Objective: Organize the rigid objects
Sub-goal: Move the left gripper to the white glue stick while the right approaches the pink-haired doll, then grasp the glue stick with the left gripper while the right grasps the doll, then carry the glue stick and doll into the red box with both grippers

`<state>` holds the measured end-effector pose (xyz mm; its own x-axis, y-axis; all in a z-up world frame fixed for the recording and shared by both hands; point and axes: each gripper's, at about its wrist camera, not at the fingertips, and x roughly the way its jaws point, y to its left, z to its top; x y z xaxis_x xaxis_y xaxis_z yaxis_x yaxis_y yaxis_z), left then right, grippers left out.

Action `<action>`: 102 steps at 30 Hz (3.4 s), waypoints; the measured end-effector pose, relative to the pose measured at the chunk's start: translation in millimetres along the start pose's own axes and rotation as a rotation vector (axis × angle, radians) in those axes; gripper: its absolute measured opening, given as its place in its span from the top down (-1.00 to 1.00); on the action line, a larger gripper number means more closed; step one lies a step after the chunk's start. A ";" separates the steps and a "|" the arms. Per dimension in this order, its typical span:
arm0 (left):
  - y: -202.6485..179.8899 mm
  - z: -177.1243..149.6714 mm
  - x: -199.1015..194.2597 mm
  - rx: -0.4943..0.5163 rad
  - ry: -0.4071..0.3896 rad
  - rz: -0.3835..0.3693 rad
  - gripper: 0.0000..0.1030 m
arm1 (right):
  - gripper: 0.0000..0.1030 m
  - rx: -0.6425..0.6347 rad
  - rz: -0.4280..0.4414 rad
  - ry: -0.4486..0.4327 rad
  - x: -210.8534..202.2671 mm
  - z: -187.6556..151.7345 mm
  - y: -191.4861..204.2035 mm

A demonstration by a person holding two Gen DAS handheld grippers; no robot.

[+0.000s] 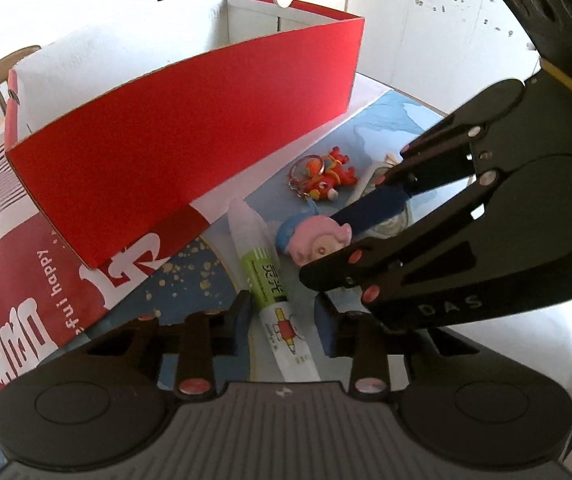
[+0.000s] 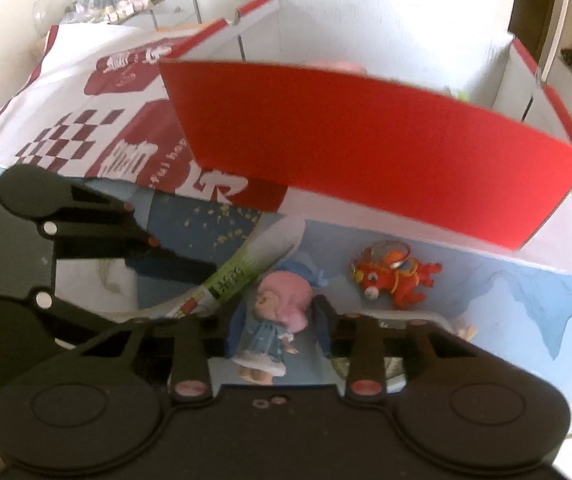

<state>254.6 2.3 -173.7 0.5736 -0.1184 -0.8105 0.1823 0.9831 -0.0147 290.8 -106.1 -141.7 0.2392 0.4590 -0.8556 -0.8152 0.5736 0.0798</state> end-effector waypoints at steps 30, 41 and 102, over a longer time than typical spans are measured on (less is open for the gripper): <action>32.3 25.1 -66.5 -0.307 -0.157 -0.004 0.67 | 0.45 0.226 0.012 -0.119 -71.7 19.3 -33.1; 36.7 63.3 -94.7 -0.283 -0.250 -0.035 0.67 | 0.45 0.217 -0.035 -0.242 -103.9 64.3 -53.7; 140.4 163.8 59.3 -0.317 0.095 0.205 0.66 | 0.45 -0.010 -0.075 0.055 48.6 143.1 -35.5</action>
<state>445.0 110.5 -128.0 0.4931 0.0834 -0.8660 -0.1922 0.9812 -0.0149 406.8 -7.1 -113.0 0.2706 0.3769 -0.8859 -0.8015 0.5979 0.0096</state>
